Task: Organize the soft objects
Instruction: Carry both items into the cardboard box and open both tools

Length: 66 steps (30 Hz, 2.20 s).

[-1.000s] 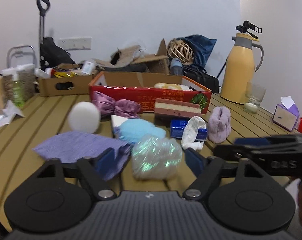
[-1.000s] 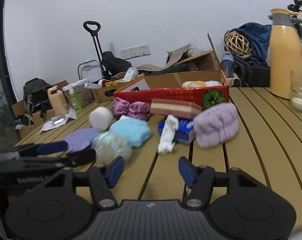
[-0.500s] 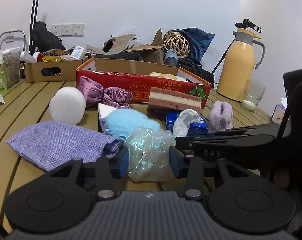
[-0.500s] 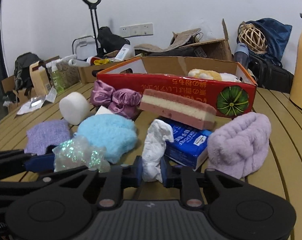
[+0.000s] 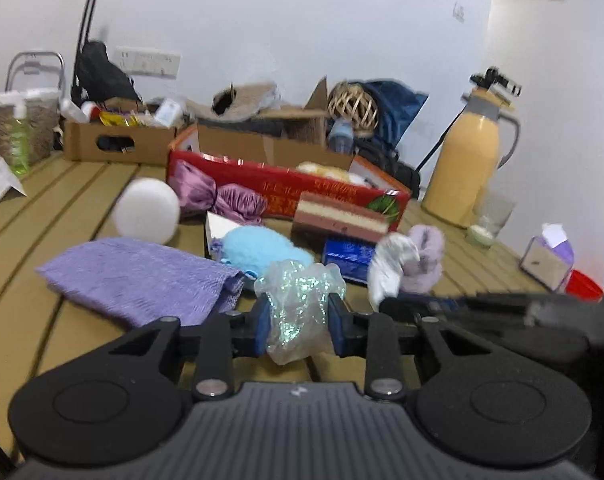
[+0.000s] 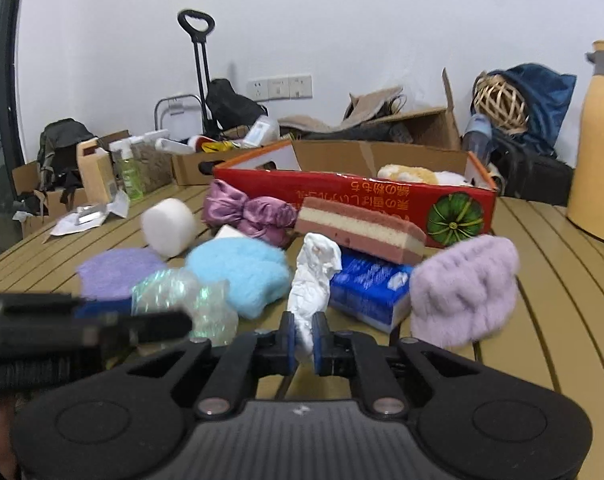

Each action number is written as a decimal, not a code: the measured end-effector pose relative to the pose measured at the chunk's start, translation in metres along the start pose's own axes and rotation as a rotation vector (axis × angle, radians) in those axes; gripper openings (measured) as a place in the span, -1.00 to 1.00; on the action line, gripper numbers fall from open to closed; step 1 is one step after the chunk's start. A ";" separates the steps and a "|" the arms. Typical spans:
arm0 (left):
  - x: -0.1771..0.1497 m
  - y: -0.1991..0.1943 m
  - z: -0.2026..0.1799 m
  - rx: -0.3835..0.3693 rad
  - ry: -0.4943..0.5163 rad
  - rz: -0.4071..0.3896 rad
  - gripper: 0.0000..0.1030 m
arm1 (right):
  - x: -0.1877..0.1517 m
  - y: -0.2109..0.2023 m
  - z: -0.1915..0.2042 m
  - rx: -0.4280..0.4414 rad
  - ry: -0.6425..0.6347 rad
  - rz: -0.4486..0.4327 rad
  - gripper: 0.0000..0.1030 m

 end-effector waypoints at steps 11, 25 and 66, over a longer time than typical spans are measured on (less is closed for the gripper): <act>-0.012 -0.095 -0.019 0.002 -0.001 -0.125 -0.49 | -0.054 -0.110 0.018 0.018 0.056 -0.103 -0.84; 0.203 0.003 0.020 0.075 0.120 -0.181 -0.48 | 0.097 -0.101 -0.046 0.046 0.065 -0.208 -0.84; 0.275 -0.010 0.051 0.184 0.043 -0.082 0.53 | 0.262 -0.032 -0.141 -0.123 0.110 -0.032 0.55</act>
Point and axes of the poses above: each gripper's, at about its wrist camera, not at the fingertips, and y roughly the way its jaws point, z to its left, x to its top, the point moved 8 cm from there along y, roughly the way its jaws point, and after that the axes turned 13 degrees about z, right-handed, at the moved point
